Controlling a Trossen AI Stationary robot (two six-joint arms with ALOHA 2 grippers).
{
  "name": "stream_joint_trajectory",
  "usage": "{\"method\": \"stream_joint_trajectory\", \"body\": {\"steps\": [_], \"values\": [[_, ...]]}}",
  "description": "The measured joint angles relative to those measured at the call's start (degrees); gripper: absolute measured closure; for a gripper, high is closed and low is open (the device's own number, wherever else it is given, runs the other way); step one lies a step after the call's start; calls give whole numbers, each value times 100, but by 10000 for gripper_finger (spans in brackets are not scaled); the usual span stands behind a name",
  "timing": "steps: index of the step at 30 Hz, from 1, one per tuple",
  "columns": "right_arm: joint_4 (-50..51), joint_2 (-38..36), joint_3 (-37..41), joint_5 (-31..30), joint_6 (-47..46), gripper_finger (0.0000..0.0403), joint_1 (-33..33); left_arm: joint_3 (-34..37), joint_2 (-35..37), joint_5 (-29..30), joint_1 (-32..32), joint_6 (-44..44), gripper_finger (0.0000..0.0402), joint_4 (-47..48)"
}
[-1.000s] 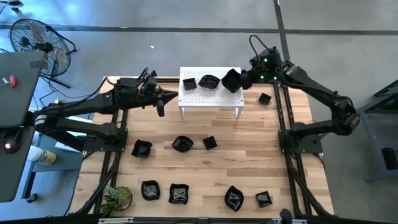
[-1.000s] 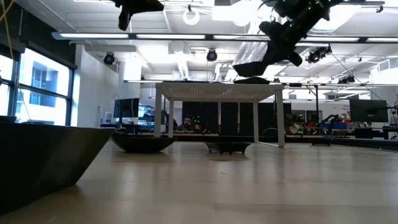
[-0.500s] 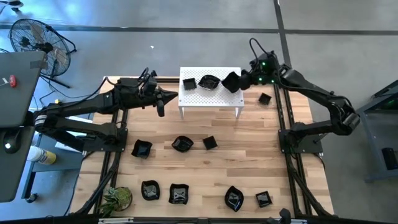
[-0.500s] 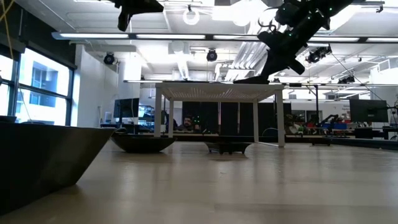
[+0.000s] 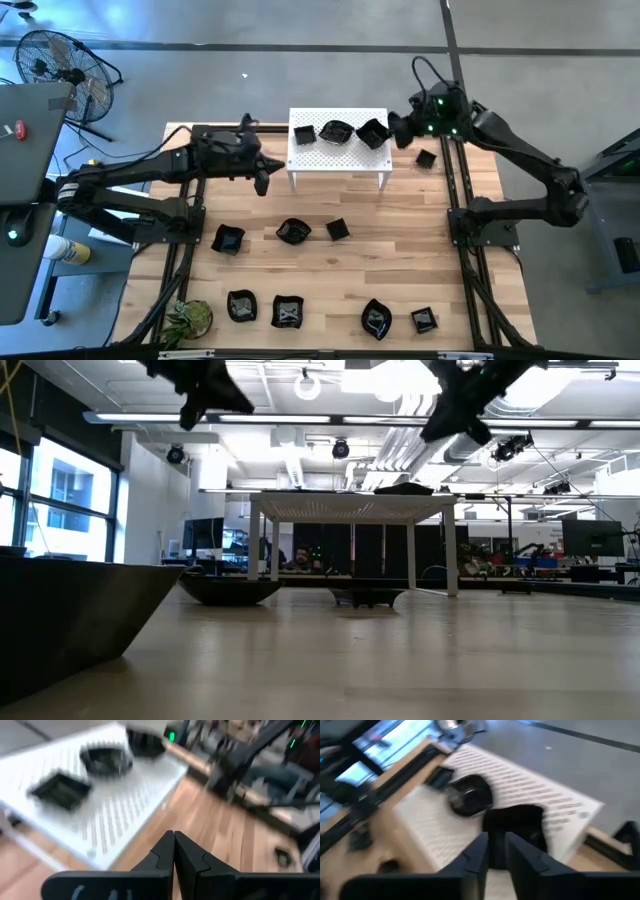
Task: Pick & Place Mini shaped plates
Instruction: Stack the black leaf-shaped plate on top of the black leaf-shaped plate on the shelf
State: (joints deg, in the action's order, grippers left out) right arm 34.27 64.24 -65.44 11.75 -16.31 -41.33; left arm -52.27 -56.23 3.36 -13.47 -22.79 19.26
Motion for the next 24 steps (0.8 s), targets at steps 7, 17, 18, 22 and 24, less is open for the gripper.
{"method": "stream_joint_trajectory", "body": {"steps": [7,17,18,22,24], "values": [[80,-537,353,-609,-218,385,1241,346,-466,-537,240,117,400,487],[-58,-585,449,-1520,-362,401,2230,1718,-558,-772,455,-901,400,-172],[-87,-585,449,-1530,-341,401,2251,1791,-605,-803,454,-901,400,-175],[-230,-585,449,-1528,-289,395,2264,1890,-815,-1097,450,-906,376,-340],[-291,-585,449,-1529,-283,394,2263,1899,-970,-1267,452,-903,356,-337]]}}
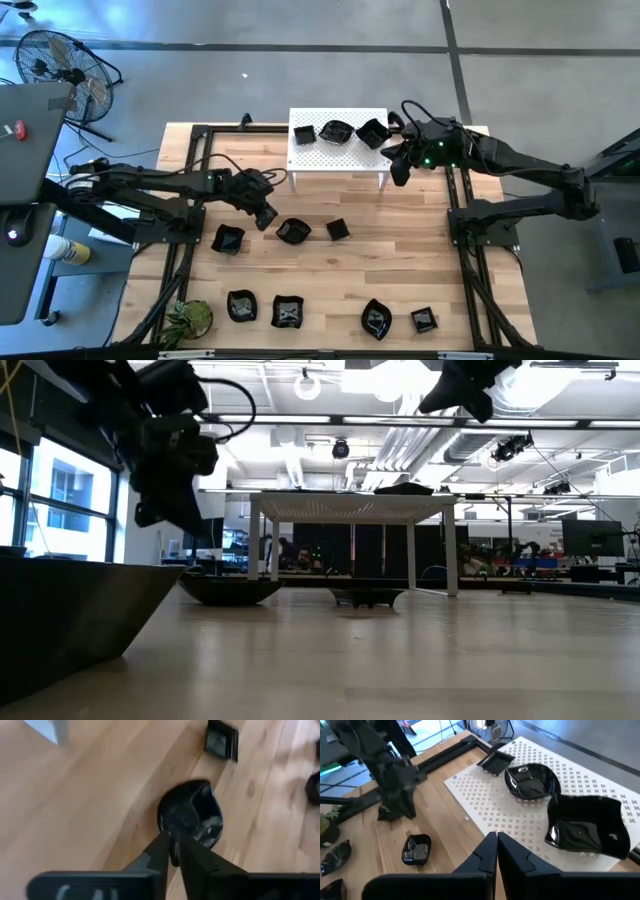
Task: Pick & Place Mini shaped plates
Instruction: Stack the black leaf-shaped plate on top of the black leaf-shaped plate on the shelf
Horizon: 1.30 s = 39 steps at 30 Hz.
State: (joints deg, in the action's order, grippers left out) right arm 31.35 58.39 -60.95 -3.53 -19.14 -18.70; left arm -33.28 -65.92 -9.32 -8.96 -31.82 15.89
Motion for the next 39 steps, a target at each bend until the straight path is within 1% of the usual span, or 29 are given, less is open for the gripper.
{"method": "stream_joint_trajectory", "body": {"steps": [4,8,12,16,20,23,28,32,35,37,39], "values": [[-164,0,0,-1,68,399,0,2,-382,-35,0,-2,316,-308],[-334,2,-2,0,158,401,0,2,-859,-169,0,-18,299,-741],[-378,2,-2,2,153,397,0,4,-1286,-178,0,-119,302,-736],[-380,2,-2,2,158,399,0,9,-1496,-194,-1,-249,303,-851],[-382,2,-2,5,160,401,0,7,-1500,-273,0,-289,303,-1120],[-382,2,-2,5,162,397,0,7,-1500,-439,-2,-325,303,-1261],[-385,2,-2,7,269,400,0,7,-1501,-478,-2,-422,303,-1267],[-391,2,-2,5,290,400,0,4,-1672,-433,-2,-421,303,-1229],[-402,2,-2,5,291,397,0,4,-1840,-552,-2,-446,303,-1371],[-410,2,-2,5,293,397,0,4,-1902,-620,0,-450,307,-1494],[-415,2,-2,4,310,399,0,2,-1905,-641,0,-448,321,-1589]]}}
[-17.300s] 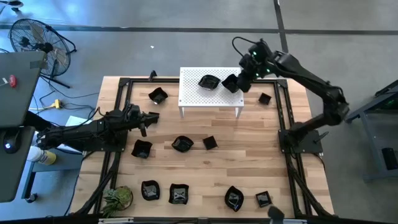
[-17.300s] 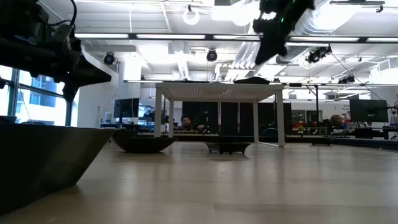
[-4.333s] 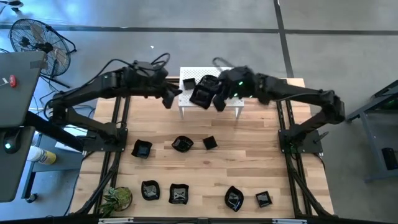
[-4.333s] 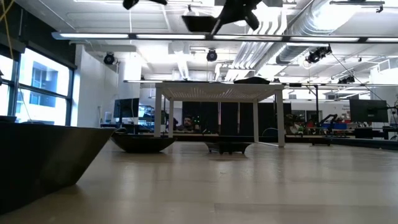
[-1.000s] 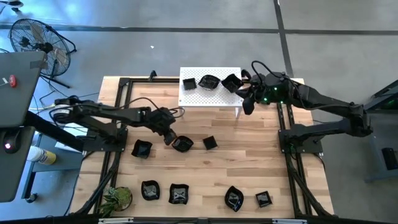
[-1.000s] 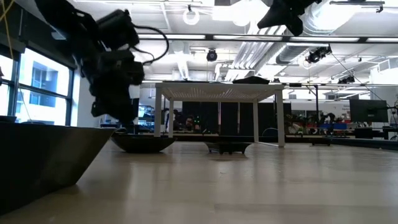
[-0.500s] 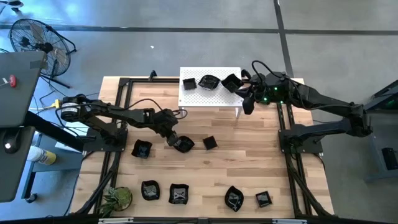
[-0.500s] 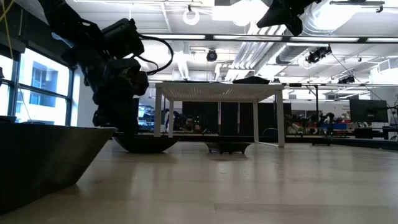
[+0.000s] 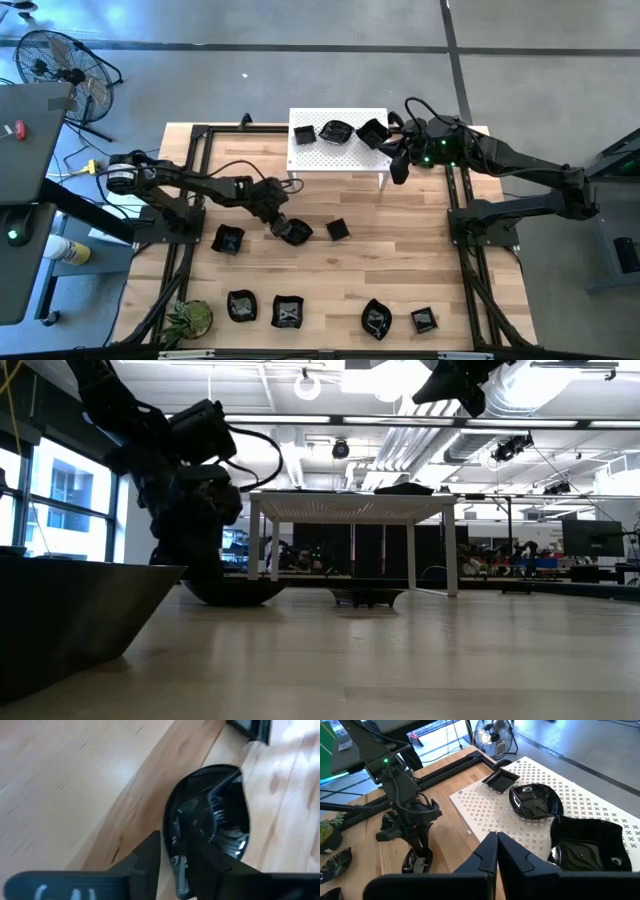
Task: Pick & Place Mini shaped plates
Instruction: Stack the black leaf-shaped plate on top of the black leaf-shaped plate on the shelf
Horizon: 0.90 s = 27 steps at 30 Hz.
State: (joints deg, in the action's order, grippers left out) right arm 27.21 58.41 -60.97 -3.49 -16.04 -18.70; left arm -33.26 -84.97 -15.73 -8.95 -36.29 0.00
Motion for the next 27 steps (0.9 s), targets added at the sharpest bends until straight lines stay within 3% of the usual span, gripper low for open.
{"method": "stream_joint_trajectory", "body": {"steps": [6,14,20,27], "values": [[-6,0,-2,-70,5,398,-2,-3,52,-181,-2,-2,395,-37],[-9,0,-4,-81,110,401,0,-15,438,-207,-9,-33,399,17],[-9,0,-4,-91,110,396,-2,-36,1317,-412,-126,-241,401,402],[-29,0,-4,-91,110,401,-2,-1085,2302,-444,-723,-575,401,1484]]}}
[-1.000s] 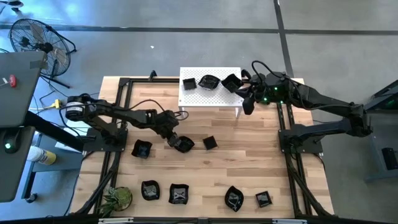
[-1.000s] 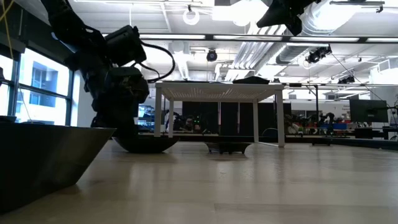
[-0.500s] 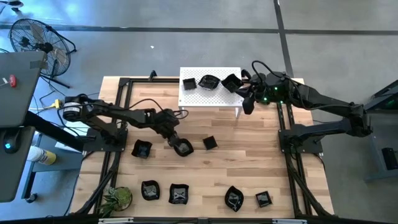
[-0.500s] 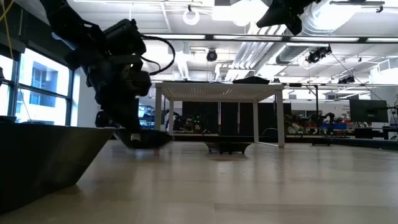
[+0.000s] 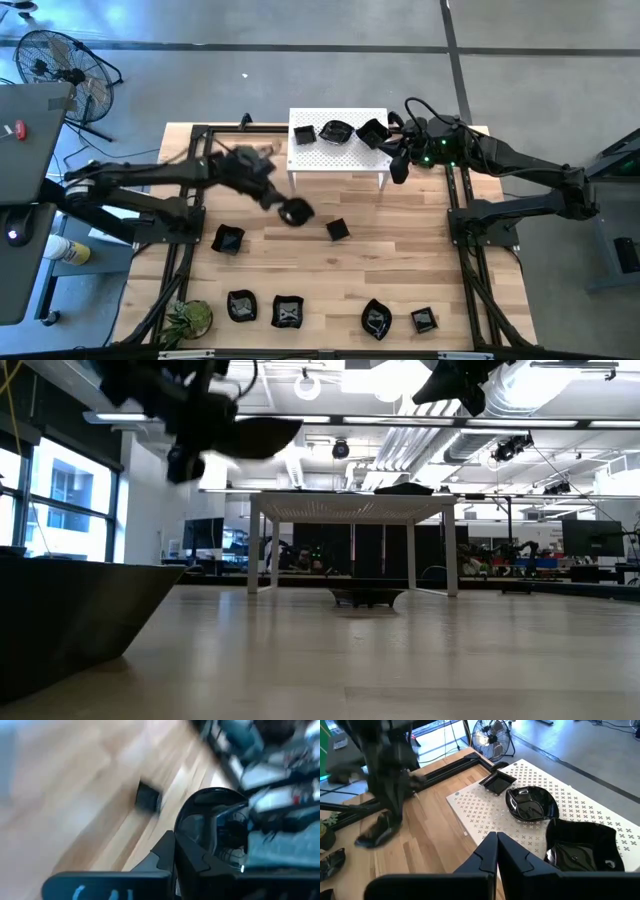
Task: Pick & Place Mini shaped plates
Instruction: Stack the black leaf-shaped plate on top of the black leaf-shaped plate on the shelf
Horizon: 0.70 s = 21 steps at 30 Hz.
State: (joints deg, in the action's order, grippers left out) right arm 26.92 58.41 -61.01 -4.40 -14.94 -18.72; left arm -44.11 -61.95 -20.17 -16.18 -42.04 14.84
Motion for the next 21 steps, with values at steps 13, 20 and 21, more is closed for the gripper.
{"method": "stream_joint_trajectory", "body": {"steps": [13,20,21], "values": [[-155,2,0,4,0,399,0,-3348,-1718,194,-1660,858,401,1538],[-155,0,0,6,0,400,0,-4349,-3066,-148,-2038,972,401,1496],[-155,2,0,6,0,401,0,-4442,-3212,-134,-2034,995,402,1480]]}}
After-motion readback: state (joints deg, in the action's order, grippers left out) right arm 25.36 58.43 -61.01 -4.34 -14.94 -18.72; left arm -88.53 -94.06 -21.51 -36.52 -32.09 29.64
